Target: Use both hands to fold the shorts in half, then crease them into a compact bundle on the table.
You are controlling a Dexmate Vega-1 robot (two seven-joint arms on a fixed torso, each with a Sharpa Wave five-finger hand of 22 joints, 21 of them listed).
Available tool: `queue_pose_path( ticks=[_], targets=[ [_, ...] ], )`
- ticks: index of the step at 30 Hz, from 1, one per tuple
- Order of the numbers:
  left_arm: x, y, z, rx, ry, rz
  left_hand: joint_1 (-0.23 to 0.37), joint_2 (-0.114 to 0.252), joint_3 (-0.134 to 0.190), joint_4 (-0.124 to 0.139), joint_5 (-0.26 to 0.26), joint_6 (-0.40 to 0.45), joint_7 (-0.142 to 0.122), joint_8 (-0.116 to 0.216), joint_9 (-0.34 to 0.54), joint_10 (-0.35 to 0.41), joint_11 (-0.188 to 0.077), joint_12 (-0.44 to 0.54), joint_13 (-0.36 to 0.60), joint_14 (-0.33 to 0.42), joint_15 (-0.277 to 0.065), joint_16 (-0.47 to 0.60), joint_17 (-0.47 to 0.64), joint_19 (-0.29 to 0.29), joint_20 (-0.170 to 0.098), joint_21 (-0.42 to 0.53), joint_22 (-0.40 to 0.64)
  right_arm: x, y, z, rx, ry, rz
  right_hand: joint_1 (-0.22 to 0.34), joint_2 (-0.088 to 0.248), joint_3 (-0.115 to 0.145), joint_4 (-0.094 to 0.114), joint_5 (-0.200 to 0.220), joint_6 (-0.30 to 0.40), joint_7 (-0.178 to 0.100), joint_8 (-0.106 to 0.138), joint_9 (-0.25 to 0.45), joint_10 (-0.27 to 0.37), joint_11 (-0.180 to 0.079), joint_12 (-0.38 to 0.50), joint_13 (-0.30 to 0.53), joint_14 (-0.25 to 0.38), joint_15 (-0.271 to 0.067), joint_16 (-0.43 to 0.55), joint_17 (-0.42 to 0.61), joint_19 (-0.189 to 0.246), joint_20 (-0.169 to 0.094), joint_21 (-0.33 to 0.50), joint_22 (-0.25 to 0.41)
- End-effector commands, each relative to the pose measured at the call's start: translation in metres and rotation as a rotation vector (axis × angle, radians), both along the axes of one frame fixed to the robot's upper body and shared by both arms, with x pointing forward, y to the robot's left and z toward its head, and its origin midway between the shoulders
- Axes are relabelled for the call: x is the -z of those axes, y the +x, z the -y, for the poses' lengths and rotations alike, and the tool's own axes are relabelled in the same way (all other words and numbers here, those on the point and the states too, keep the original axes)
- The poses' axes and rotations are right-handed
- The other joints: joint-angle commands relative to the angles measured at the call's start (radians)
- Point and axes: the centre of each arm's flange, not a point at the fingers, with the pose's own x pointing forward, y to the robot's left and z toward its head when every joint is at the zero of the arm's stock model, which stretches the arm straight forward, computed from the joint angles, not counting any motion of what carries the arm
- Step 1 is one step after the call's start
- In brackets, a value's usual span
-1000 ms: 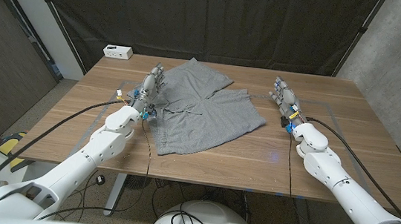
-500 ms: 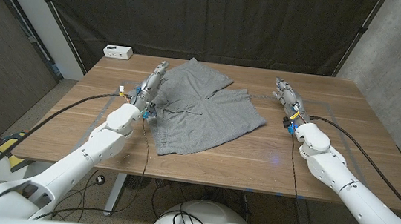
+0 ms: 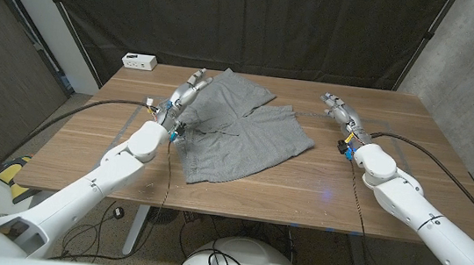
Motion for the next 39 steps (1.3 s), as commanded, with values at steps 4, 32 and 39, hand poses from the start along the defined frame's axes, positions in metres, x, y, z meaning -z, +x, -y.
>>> queue_pose_path(
  ticks=[4,32,39],
  targets=[
    [0.005,-0.031,0.010,-0.131,0.151,0.080,0.038,-0.003,0.007,-0.029,-0.012,0.062,0.009,0.018,0.003,0.036,-0.012,0.009,0.006,0.018,0.002,0.007,0.006,-0.019,0.012,-0.008,0.006,-0.005,-0.022,-0.010,0.088,-0.235,0.014,0.035,0.006,0.014,-0.025,-0.007,0.028,-0.003,0.007,0.003,0.026,-0.003,0.007,0.002,0.031,-0.009,0.010,0.004,0.018,0.009,0.004,0.002],
    [0.029,-0.098,0.027,-0.310,0.381,0.127,0.125,-0.003,0.023,-0.089,-0.024,0.201,0.017,0.038,0.006,0.105,-0.019,0.012,0.009,0.064,0.003,0.006,0.007,0.017,0.024,-0.008,0.007,0.002,-0.069,-0.026,0.250,-0.573,0.033,0.124,0.008,0.044,-0.081,-0.016,0.147,-0.012,0.018,0.005,0.119,-0.022,0.008,0.002,0.154,-0.057,0.030,0.009,0.095,0.018,0.016,0.003],
    [0.040,-0.111,0.029,-0.342,0.429,0.100,0.132,-0.002,0.024,-0.093,-0.025,0.206,0.014,0.037,0.006,0.105,-0.015,0.010,0.010,0.066,0.003,0.005,0.007,0.017,0.025,-0.010,0.007,0.004,-0.074,-0.028,0.271,-0.621,0.030,0.137,0.009,0.047,-0.084,-0.015,0.165,-0.014,0.018,0.005,0.132,-0.021,0.007,0.002,0.167,-0.066,0.032,0.010,0.107,0.020,0.017,0.003]
  ],
)
